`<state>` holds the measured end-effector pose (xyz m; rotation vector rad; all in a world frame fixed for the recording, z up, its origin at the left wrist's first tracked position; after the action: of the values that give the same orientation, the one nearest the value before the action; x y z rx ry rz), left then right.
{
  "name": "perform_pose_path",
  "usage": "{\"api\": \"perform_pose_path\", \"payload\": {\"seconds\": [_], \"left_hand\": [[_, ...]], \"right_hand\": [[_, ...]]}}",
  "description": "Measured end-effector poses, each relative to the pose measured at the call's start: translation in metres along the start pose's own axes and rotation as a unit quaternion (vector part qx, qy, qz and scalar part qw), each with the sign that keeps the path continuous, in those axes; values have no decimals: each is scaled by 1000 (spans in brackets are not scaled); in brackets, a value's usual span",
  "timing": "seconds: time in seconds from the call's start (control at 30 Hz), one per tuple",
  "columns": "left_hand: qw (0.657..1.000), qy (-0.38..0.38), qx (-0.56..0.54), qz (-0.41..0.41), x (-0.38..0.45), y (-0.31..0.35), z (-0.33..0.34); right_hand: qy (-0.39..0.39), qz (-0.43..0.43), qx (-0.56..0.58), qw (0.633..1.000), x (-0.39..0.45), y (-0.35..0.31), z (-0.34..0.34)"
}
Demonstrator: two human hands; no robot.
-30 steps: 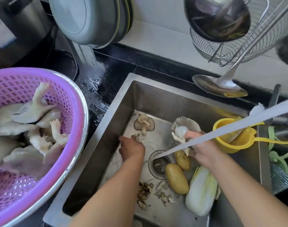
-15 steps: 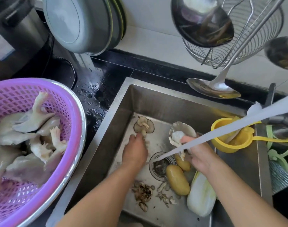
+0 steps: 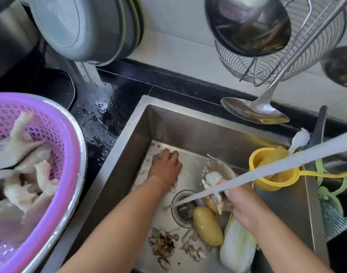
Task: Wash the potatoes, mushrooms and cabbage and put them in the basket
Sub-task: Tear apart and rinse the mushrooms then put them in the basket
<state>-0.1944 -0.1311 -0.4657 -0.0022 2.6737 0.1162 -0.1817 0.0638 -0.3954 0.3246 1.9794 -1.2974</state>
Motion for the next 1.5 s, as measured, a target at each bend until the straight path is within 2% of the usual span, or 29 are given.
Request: {"api": "perform_pose_path", "payload": {"seconds": [0.13,0.23,0.3,0.37,0.4,0.43,0.47,0.53,0.57,0.6,0.67,0.73,0.77,0.8,0.9,1.03,1.1,1.2,1.23,1.33,1.4,1.43,1.5], "left_hand": [[999,20,22,25,6,7,-6],[999,38,-9,28,8,5,-13],[993,68,-92,29,6,1,-22],[962,116,-247,16,-2,-7,-31],[925,134,-355,-8,-10,-14,-34],[865,135,-481,-48,-21,-19,-32],[782,127,-603,-96,-37,-21,-26],[601,104,-775,-164,-77,-15,-18],[523,83,-827,-191,-98,-8,-14],[464,66,-856,-217,-118,-4,-8],[382,67,-876,-288,-159,-5,-2],[325,86,-875,-350,-190,-9,3],[314,94,-874,-357,-199,-11,-1],[319,98,-872,-357,-206,-13,-7],[371,91,-862,-332,-211,-14,-23],[396,34,-874,-279,-198,9,-35],[417,2,-871,-259,-188,27,-37],[468,-20,-854,-227,-178,54,-49],[473,-24,-855,-214,-176,61,-54],[439,-8,-877,-195,-183,64,-65],[418,28,-878,-234,-198,50,-64],[421,36,-865,-271,-209,42,-60],[455,41,-814,-358,-234,25,-42]], "right_hand": [[21,5,0,1000,-2,1,0],[20,-3,7,1000,-8,-5,-2],[20,-7,19,1000,-13,-10,-5],[29,-7,47,998,-19,-11,-10],[28,0,70,997,-24,-9,-11],[25,11,92,995,-30,-7,-11],[22,27,115,993,-37,-2,-11],[14,63,166,984,-56,7,-4],[2,79,190,979,-65,10,6],[-15,91,211,973,-74,10,20],[-54,102,235,965,-88,-3,58],[-79,103,240,962,-94,-21,93],[-84,104,246,960,-95,-31,105],[-82,109,261,956,-94,-36,113],[-77,98,279,952,-100,-42,109],[-70,90,221,969,-121,-9,65],[-37,121,242,962,-130,17,38],[14,154,299,942,-141,37,7],[24,160,310,937,-145,40,0],[27,166,334,927,-156,41,-9],[20,173,331,928,-162,40,-5],[19,180,321,930,-166,40,0],[10,189,298,936,-173,39,11]]}}
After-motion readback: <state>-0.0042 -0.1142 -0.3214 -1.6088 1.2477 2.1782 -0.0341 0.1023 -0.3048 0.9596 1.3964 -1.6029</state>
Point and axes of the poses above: each hand's wrist, its own x-axis towards the middle knuckle, its own z-axis out of the palm, y = z × x, the point moved 9 cm from there along x, towards the middle knuckle, and after that the axes turned 14 degrees about -x, right-handed, at the moved point
